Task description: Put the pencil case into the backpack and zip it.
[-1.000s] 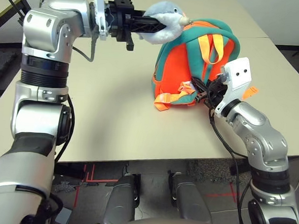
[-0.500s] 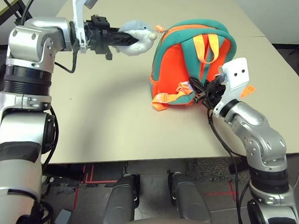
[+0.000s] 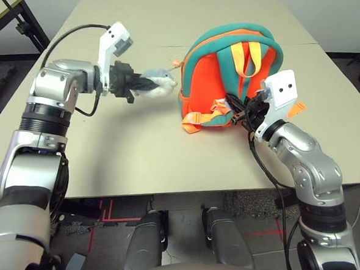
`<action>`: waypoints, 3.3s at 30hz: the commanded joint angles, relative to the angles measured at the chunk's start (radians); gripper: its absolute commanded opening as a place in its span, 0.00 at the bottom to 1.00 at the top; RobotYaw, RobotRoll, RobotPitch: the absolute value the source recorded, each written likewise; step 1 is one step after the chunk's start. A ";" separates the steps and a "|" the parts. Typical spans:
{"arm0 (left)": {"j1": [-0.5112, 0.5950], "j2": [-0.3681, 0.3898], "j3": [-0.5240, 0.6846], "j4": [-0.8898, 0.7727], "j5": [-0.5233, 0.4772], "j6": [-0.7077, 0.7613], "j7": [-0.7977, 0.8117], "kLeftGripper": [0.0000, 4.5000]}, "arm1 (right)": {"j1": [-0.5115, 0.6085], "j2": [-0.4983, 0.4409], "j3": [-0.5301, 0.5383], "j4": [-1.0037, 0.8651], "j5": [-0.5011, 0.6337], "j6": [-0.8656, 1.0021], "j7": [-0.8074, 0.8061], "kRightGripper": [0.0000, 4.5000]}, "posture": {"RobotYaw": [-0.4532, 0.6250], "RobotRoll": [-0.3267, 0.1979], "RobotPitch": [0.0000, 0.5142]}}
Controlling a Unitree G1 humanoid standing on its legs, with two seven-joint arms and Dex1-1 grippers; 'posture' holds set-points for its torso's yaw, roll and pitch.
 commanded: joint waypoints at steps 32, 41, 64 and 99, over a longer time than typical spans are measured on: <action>0.017 -0.126 0.248 -0.164 -0.231 0.198 0.021 0.98 | 0.002 0.002 0.012 0.031 -0.027 0.003 -0.006 0.13 | 0.21 0.62 0.26; 0.155 -0.134 0.357 -0.215 -0.239 0.099 0.203 1.00 | 0.003 -0.012 0.000 0.031 -0.020 0.012 0.002 0.88 | 0.23 0.62 0.27; 0.327 -0.051 0.415 -0.208 -0.233 -0.033 0.338 1.00 | -0.015 -0.362 -0.553 0.172 0.395 0.331 0.130 1.00 | 0.23 0.62 0.31; 0.539 -0.079 0.598 -0.076 -0.141 -0.484 0.741 1.00 | -0.035 -0.191 -0.437 0.707 0.031 -0.509 0.054 1.00 | 0.36 0.62 0.40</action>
